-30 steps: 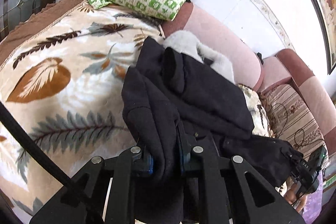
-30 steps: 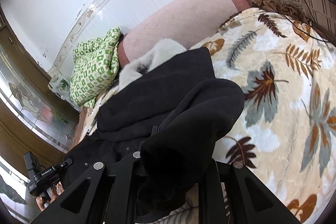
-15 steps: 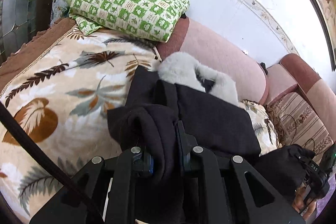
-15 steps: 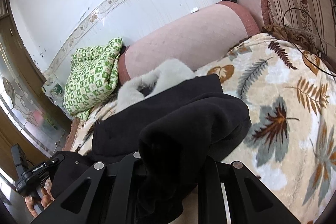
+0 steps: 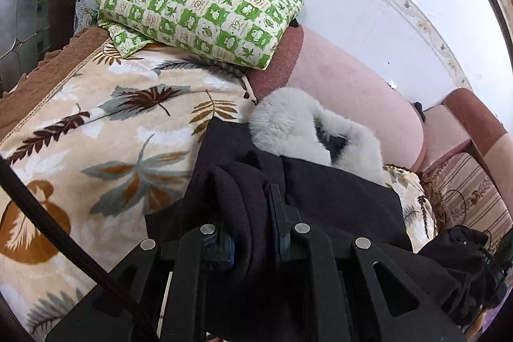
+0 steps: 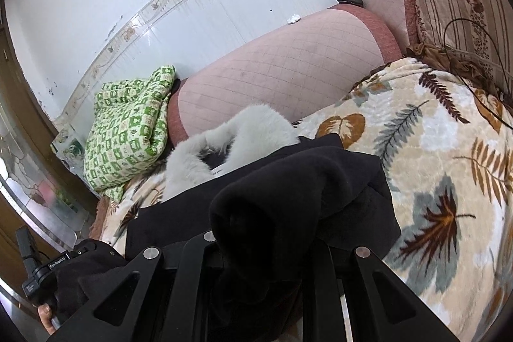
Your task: Fold large clothes
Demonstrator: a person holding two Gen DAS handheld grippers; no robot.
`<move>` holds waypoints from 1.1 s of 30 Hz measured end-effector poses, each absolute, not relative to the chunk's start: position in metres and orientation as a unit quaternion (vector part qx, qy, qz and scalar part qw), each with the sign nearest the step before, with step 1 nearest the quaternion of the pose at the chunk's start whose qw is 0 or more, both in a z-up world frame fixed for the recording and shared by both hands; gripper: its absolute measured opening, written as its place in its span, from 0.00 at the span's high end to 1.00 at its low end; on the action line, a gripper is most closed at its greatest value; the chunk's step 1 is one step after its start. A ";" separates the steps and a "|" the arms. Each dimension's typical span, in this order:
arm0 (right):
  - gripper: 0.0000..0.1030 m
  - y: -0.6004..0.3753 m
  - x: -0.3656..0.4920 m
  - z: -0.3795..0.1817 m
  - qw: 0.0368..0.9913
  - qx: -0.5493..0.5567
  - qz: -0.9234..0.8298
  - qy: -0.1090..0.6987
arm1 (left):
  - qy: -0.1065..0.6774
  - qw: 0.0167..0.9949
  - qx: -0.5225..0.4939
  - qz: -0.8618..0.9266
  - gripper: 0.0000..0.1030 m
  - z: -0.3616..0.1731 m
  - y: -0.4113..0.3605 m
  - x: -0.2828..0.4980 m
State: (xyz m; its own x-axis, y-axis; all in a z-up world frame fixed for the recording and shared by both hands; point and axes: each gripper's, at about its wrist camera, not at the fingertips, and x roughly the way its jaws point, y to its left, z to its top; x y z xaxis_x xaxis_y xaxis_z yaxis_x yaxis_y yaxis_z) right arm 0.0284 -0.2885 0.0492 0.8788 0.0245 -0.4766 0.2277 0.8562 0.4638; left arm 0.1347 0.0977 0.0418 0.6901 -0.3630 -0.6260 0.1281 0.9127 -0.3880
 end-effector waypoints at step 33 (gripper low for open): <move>0.83 -0.363 0.232 -0.031 0.871 0.311 -0.089 0.370 | 0.478 0.865 -0.141 -0.055 0.83 -0.032 0.033 0.336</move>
